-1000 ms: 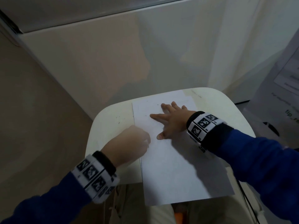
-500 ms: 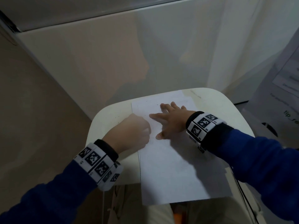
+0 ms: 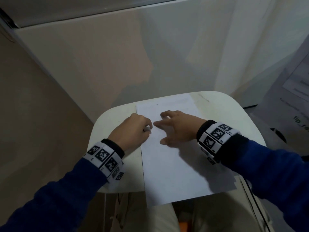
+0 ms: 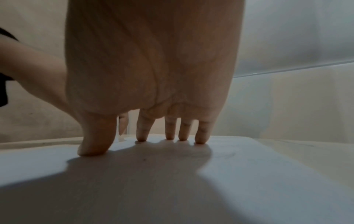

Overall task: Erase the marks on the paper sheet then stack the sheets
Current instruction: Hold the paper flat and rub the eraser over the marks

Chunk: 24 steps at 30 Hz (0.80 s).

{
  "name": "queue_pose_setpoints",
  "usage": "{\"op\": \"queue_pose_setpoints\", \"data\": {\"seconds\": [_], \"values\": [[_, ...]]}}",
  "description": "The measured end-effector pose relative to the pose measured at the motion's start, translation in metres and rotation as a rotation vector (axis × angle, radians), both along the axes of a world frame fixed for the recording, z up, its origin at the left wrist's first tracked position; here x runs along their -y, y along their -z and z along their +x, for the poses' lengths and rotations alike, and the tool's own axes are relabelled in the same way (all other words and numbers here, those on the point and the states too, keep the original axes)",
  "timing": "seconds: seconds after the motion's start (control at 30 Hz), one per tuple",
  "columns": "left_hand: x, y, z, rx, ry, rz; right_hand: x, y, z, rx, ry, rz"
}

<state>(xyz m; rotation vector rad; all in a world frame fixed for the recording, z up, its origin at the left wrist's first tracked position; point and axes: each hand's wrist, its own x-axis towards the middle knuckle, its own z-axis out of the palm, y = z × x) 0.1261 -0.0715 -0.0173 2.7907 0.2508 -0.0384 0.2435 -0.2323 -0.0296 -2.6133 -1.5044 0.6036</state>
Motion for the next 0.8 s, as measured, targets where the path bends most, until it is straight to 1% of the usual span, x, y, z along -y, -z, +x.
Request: {"op": "queue_pose_setpoints", "data": {"seconds": [0.3, 0.57, 0.63, 0.8], "values": [[0.000, -0.001, 0.003, 0.006, -0.024, 0.027, -0.010, 0.009, -0.001, 0.051, 0.021, -0.135], [0.007, 0.000, -0.020, -0.105, 0.093, 0.000, -0.011, 0.004, -0.003, 0.024, 0.008, -0.159], [0.008, -0.002, -0.020, -0.119, 0.098, -0.010, -0.011, 0.001, -0.001, 0.015, 0.001, -0.186], [-0.003, -0.002, -0.001, -0.037, 0.023, 0.002, -0.009, -0.007, -0.001, 0.008, -0.004, -0.214]]}}
